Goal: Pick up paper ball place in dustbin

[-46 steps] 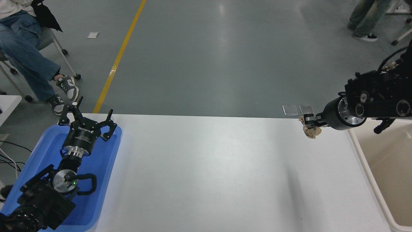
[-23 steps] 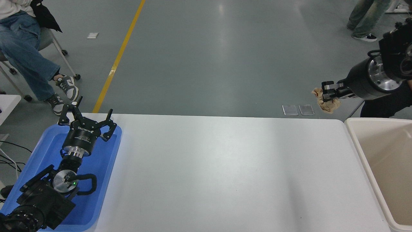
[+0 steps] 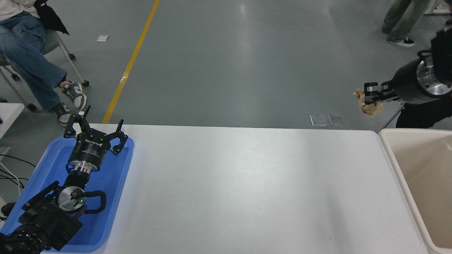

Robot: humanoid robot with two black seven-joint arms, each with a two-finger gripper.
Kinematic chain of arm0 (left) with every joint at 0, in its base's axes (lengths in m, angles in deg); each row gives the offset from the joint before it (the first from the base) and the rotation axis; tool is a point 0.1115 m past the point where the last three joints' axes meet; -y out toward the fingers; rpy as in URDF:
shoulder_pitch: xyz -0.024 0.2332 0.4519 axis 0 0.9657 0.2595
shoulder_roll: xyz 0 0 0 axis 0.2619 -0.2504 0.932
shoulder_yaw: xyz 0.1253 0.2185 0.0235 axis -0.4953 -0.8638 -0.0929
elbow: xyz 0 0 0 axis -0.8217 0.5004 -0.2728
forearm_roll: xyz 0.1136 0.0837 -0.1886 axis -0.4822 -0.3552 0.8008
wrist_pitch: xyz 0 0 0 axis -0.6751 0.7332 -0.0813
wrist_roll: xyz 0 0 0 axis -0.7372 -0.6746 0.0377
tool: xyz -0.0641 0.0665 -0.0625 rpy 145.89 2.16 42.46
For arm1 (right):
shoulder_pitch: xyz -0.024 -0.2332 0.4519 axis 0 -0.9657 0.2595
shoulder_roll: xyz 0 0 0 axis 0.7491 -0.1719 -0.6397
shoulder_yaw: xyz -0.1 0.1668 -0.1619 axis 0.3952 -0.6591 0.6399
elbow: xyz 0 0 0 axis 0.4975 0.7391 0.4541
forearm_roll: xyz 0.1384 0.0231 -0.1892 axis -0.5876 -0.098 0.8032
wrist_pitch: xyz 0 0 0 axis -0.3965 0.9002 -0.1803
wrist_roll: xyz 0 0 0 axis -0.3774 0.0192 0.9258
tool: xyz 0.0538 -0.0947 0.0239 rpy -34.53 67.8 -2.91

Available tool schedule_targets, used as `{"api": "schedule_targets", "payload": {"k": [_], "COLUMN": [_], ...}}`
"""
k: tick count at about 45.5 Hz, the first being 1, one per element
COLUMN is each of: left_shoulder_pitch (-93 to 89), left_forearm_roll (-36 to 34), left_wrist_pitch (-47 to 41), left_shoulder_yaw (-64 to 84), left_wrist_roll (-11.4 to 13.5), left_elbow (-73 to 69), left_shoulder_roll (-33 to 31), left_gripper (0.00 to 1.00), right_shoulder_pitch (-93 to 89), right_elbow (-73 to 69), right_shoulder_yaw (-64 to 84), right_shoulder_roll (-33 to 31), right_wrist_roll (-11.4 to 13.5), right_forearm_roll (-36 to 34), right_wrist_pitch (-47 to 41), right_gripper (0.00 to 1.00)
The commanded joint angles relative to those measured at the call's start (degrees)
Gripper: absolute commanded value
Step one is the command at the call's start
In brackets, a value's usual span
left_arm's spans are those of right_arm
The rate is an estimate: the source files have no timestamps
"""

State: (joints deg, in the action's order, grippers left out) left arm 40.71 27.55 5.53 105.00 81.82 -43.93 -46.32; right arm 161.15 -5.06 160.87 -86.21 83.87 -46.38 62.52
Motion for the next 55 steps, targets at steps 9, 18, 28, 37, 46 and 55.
{"api": "schedule_targets", "payload": {"k": [9,18,28,37,46,55], "left_shoulder_pitch": [-0.08,-0.08,0.00,-0.08,-0.08,-0.08], "left_forearm_roll": [0.00,0.00,0.00,0.00,0.00,0.00], "left_wrist_pitch": [-0.02,-0.02,-0.02,-0.02,-0.02,-0.02], "left_shoulder_yaw": [0.00,0.00,0.00,0.00,0.00,0.00], "left_wrist_roll": [0.00,0.00,0.00,0.00,0.00,0.00], "left_elbow": [-0.03,0.06,-0.03,-0.03,0.06,-0.03], "left_shoulder_roll": [0.02,0.02,0.02,0.02,0.02,0.02], "left_gripper": [1.00,1.00,1.00,1.00,1.00,1.00], "right_shoulder_pitch": [-26.31,-42.13,-58.48,-73.68,-82.83,-86.35], "right_elbow": [27.59,41.48,50.27,59.49,66.01,66.45], "right_shoulder_yaw": [1.62,0.30,-8.03,-22.62,-31.51,-33.89], "right_shoulder_roll": [-5.48,-6.10,-5.48,-2.24,2.78,6.29], "right_wrist_roll": [0.36,0.36,0.27,0.27,0.27,0.27], "right_forearm_roll": [-8.68,-18.61,-24.42,-23.81,-23.63,-23.54], "right_wrist_pitch": [11.52,16.09,21.27,22.68,24.00,26.20], "right_gripper": [0.00,0.00,0.00,0.00,0.00,0.00]}}
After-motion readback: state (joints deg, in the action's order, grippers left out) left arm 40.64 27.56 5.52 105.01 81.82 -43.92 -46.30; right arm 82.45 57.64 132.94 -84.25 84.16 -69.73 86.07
